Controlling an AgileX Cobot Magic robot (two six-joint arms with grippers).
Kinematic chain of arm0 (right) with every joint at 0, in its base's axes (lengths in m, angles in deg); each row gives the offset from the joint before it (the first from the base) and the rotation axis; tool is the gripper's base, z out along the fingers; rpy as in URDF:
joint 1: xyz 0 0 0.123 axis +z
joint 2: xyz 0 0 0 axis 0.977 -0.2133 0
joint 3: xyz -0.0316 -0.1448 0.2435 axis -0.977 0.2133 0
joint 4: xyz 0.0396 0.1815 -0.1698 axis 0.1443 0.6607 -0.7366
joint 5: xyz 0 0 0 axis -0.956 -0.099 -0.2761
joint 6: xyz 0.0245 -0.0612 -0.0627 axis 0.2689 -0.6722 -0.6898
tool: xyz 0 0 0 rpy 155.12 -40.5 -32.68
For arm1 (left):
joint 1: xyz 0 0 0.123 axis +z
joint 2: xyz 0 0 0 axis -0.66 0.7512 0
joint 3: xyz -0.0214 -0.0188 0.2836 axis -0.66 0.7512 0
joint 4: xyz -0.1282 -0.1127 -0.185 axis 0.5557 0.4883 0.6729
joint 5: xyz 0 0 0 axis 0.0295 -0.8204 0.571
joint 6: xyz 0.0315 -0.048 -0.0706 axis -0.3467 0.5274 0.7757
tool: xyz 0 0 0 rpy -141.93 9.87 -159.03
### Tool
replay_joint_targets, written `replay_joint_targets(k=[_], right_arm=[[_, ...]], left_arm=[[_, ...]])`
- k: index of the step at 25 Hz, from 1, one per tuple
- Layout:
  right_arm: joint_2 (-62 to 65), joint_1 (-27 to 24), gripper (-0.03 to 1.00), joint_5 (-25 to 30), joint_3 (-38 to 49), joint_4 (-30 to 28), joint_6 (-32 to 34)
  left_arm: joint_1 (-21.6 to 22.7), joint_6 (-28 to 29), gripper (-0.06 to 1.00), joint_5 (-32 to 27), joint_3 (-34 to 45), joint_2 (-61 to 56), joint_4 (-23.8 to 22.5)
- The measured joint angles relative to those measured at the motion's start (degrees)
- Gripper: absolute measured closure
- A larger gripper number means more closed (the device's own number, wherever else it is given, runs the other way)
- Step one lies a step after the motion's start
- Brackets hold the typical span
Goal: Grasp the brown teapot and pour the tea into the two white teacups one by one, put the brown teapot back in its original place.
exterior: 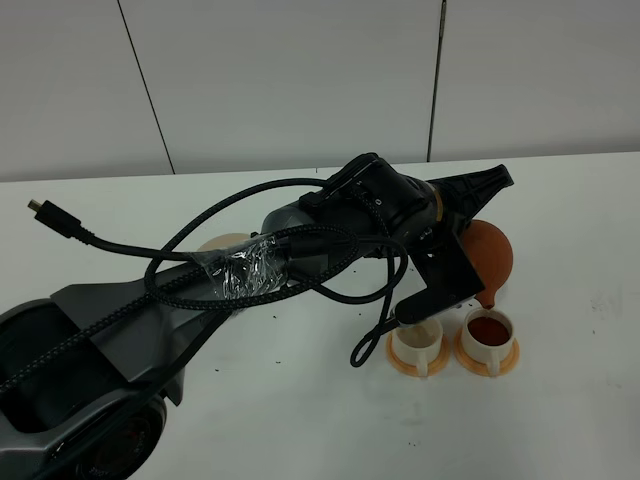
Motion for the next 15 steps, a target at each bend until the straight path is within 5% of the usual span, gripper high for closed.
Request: replay_joint_targets(k=[15], right_arm=[[0.0,0.0,0.73,0.0,0.0,0.0,0.0]], left_arm=[[0.0,0.0,0.78,0.0,0.0,0.0,0.2]])
